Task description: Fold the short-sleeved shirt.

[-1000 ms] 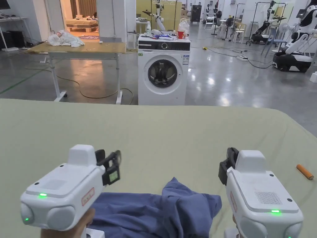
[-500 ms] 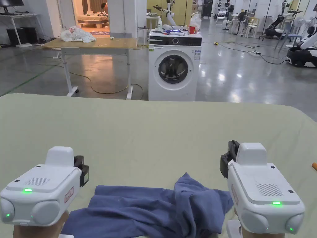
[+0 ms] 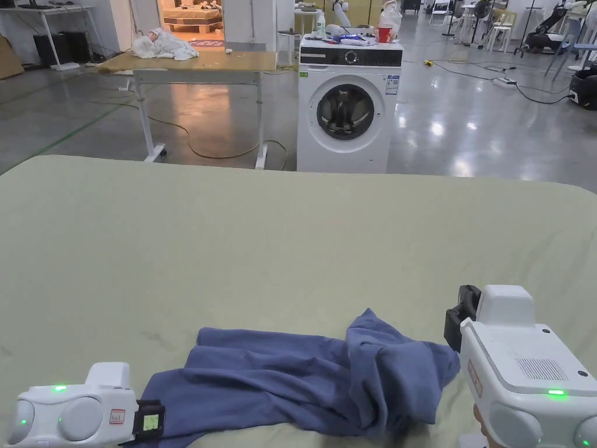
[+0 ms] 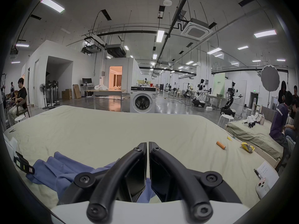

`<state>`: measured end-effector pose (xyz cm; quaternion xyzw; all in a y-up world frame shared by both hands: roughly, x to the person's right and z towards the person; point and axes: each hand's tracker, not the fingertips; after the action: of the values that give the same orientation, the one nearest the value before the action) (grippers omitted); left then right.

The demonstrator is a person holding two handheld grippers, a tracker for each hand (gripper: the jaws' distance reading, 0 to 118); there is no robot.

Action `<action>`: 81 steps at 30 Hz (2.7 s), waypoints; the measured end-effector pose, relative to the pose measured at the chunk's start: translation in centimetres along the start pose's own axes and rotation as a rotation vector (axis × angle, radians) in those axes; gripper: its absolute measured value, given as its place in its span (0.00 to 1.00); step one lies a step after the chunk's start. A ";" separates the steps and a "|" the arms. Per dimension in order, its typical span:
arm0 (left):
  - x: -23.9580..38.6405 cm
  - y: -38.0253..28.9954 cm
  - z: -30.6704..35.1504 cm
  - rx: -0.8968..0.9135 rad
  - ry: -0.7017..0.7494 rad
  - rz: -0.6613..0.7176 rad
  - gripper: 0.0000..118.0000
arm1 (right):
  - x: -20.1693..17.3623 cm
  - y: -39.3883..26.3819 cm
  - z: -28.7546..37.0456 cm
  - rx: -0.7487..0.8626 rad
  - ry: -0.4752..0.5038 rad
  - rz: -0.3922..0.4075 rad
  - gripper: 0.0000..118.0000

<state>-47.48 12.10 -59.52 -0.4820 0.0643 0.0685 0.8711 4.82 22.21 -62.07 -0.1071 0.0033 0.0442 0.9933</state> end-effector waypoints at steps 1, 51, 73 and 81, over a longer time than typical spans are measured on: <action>0.1 -0.3 -0.6 -0.031 0.000 0.001 0.59 | 0.1 -0.2 -0.1 -0.005 -0.001 0.000 0.02; 1.6 17.6 21.3 0.632 -0.096 -0.128 0.00 | 8.0 15.6 -4.4 -0.082 0.071 0.027 0.04; 0.4 36.4 28.5 0.842 0.016 -0.104 0.00 | 6.1 36.8 -8.5 0.189 -0.087 0.122 0.05; 0.6 40.4 32.9 0.920 0.043 -0.115 0.00 | 5.9 42.6 -9.8 0.234 -0.127 0.133 0.05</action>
<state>-52.68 61.31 -75.87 -0.0494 0.0793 -0.0258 0.9953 6.95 62.08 -80.77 0.0130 -0.0471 0.1156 0.9921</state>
